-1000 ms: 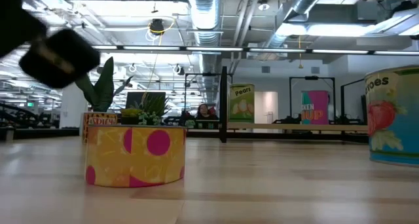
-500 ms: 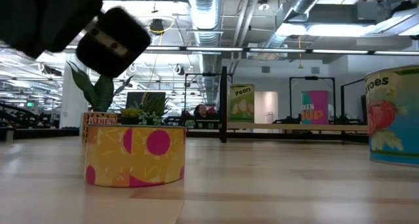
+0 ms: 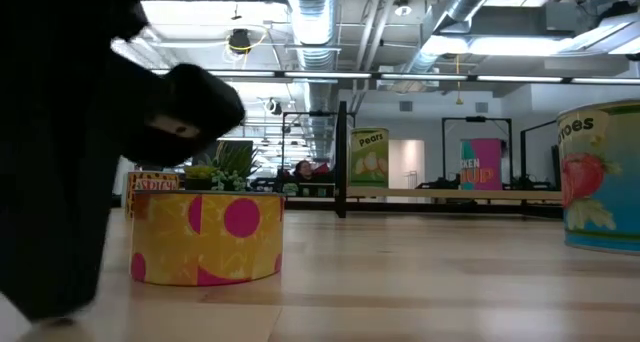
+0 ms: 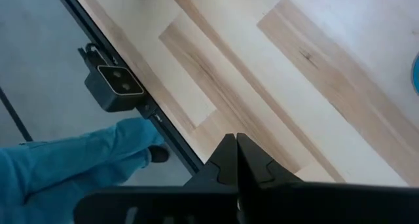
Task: Pick and place cans onto a shelf
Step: Prepare the canned goods to the center of the table
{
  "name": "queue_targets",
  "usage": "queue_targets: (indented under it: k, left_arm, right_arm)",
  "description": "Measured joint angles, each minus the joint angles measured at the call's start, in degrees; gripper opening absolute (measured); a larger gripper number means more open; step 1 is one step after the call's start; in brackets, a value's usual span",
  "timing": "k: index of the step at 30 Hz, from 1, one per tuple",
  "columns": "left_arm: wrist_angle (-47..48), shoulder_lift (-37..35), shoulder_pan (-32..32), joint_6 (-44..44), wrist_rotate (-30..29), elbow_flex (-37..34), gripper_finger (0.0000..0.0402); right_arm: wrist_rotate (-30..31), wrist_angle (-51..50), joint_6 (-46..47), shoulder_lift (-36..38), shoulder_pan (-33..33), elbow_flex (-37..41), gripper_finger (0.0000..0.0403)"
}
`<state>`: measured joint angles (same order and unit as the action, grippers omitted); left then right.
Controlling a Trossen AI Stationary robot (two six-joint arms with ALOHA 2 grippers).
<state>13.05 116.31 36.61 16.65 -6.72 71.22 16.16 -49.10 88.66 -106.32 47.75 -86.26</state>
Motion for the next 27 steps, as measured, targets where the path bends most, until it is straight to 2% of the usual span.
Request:
queue_targets:
  k: [6,9,12,16,19,21,24,27]
  left_arm:
    - [7.35,-1.17,-5.33,-3.48,-13.15,0.59,0.0000]
    - [8.92,-3.67,-8.21,-2.88,-12.78,0.62,0.0000]
    - [15.83,-7.72,-8.34,-3.08,-9.81,0.68,0.0000]
    - [30.97,-16.30,-9.15,-3.11,-9.57,0.73,0.0000]
    - [43.91,-21.66,-11.13,1.62,-10.16,0.71,0.0000]
    - [50.35,-24.62,-12.49,4.88,-11.99,0.36,0.0000]
    - [58.32,-30.03,-15.06,10.43,-18.01,-3.04,0.0000]
    - [59.55,-36.48,-19.37,15.16,-20.10,-9.55,0.0000]
  right_arm:
    - [0.18,0.24,0.00,0.00,-0.26,0.00,0.0006]
    - [0.25,0.27,0.00,0.00,-0.26,0.00,0.0006]
    - [0.29,0.02,-0.02,0.00,-0.04,0.00,0.0006]
    - [0.31,-0.07,-0.04,0.02,0.19,0.00,0.0006]
    - [0.33,-0.17,-0.16,0.02,0.17,0.00,0.0006]
    - [0.52,-0.35,-0.24,0.02,0.11,0.00,0.0006]
    - [1.25,-0.79,-0.20,0.01,0.11,0.00,0.0006]
    - [3.43,-1.58,-0.20,0.00,0.11,0.00,0.0006]
